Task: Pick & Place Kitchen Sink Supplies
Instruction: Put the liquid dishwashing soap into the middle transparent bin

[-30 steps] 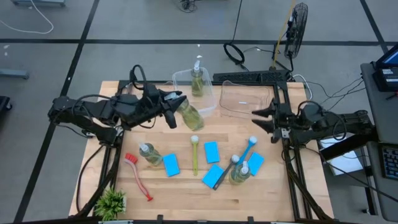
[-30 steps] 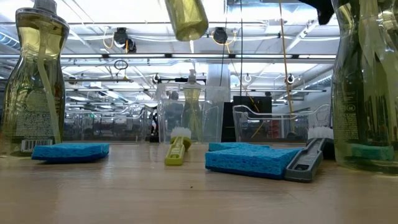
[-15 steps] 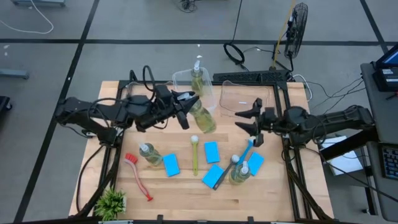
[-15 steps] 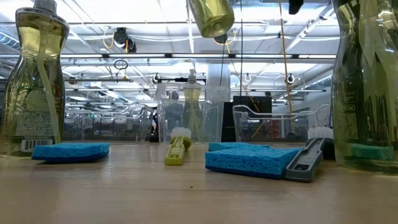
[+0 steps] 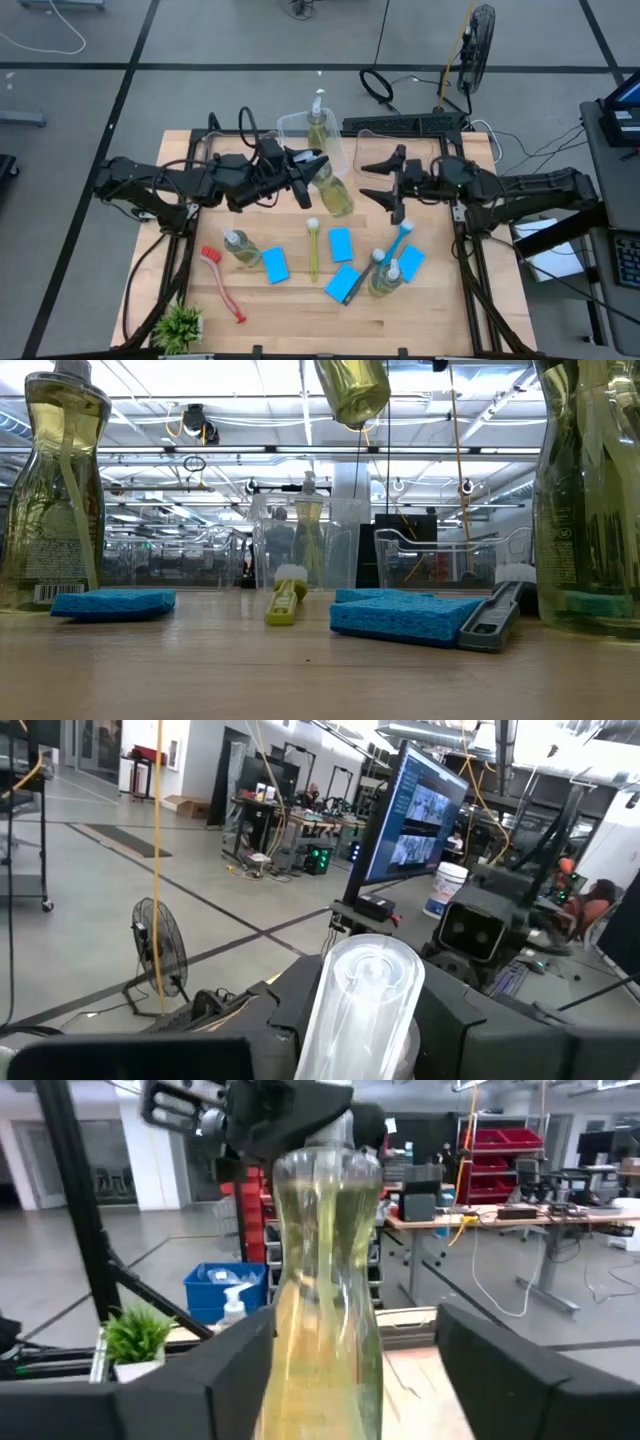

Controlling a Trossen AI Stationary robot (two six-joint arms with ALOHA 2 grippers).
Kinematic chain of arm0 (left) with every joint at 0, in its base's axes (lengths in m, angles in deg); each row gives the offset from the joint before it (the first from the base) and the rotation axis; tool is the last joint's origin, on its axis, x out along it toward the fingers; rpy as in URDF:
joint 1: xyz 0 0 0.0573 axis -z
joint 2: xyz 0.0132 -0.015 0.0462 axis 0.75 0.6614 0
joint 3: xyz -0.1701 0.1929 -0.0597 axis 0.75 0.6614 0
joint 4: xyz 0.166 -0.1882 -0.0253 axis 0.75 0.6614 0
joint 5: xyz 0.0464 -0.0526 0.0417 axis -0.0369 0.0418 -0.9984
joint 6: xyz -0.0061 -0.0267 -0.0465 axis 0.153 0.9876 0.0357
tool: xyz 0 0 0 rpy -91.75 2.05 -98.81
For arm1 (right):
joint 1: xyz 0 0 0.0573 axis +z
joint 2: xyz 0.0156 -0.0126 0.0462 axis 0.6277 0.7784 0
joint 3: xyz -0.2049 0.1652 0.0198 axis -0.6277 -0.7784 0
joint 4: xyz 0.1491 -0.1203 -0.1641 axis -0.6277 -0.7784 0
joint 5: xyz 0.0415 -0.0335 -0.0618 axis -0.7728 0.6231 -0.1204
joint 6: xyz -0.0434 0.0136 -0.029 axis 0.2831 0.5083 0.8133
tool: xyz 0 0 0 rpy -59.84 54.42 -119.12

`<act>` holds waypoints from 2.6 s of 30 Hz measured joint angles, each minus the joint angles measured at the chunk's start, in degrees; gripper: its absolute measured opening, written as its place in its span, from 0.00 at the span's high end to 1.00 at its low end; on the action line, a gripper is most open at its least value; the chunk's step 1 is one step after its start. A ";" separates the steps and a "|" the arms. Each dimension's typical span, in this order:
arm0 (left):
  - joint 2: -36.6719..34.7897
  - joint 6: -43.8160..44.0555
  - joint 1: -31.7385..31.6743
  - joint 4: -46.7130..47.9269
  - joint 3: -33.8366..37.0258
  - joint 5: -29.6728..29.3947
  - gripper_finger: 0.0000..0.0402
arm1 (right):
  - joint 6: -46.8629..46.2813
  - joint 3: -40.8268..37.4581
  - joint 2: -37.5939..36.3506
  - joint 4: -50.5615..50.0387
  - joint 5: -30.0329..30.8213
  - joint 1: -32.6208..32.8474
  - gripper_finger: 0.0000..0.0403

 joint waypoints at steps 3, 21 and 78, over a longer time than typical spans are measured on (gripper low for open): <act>0.00 -0.95 -0.50 0.02 0.00 -0.10 0.73 | 0.03 4.16 3.51 -2.52 -0.03 -0.46 0.24; -0.04 -1.19 -1.01 2.71 0.00 0.18 0.73 | -2.29 22.06 17.66 -13.98 -5.37 -3.65 0.11; 0.10 -4.69 -0.98 2.37 -0.13 0.09 0.14 | -9.81 22.96 23.65 -14.71 -14.44 -7.52 0.50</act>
